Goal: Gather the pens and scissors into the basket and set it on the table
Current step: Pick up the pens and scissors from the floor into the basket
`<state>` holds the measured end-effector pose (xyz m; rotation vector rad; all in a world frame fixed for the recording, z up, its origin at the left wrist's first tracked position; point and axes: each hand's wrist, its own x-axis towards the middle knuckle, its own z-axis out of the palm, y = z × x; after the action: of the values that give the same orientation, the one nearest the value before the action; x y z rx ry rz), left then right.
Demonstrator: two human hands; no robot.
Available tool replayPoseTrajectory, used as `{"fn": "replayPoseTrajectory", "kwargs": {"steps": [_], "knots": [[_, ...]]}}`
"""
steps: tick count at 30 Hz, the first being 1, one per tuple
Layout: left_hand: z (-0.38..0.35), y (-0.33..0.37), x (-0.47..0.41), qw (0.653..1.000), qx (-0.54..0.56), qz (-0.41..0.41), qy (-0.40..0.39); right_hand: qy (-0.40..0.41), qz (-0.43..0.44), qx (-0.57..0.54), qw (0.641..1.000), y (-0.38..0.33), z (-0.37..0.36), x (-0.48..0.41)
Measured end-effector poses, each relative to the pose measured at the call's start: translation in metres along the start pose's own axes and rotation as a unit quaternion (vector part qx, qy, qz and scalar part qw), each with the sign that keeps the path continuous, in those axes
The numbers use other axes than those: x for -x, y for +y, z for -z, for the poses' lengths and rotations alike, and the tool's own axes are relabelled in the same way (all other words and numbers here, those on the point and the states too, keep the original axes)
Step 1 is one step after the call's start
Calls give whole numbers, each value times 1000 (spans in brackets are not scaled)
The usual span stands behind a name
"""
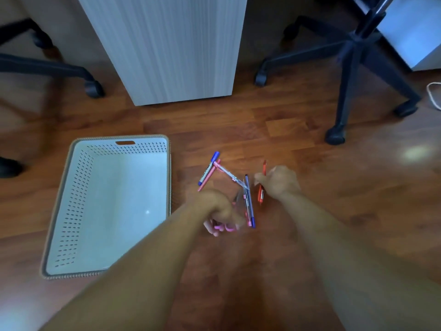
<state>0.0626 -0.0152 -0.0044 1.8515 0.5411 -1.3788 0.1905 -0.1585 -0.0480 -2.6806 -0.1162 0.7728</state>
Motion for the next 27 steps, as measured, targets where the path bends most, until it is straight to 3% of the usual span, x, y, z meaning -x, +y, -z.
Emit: {"fn": "replayPoseTrajectory", "kwargs": {"steps": [2, 8, 13, 18, 20, 23, 27], "knots": [[21, -9, 19, 999, 26, -22, 9, 4, 24, -21, 999, -22, 6, 0], [77, -60, 57, 972, 118, -60, 195, 14, 89, -118, 989, -98, 12, 1], [106, -120, 78, 953, 171, -1, 249, -77, 143, -209, 964, -155, -11, 23], [91, -178, 65, 941, 144, 116, 284, -199, 231, -182, 935, -184, -53, 49], [71, -192, 46, 929, 184, 127, 294, -221, 256, -150, 929, -182, -68, 54], [42, -203, 24, 894, 318, 112, 295, -208, 285, -122, 928, -175, -74, 58], [32, -205, 13, 866, 330, 116, 357, -172, 308, -111, 929, -172, -68, 58]]}}
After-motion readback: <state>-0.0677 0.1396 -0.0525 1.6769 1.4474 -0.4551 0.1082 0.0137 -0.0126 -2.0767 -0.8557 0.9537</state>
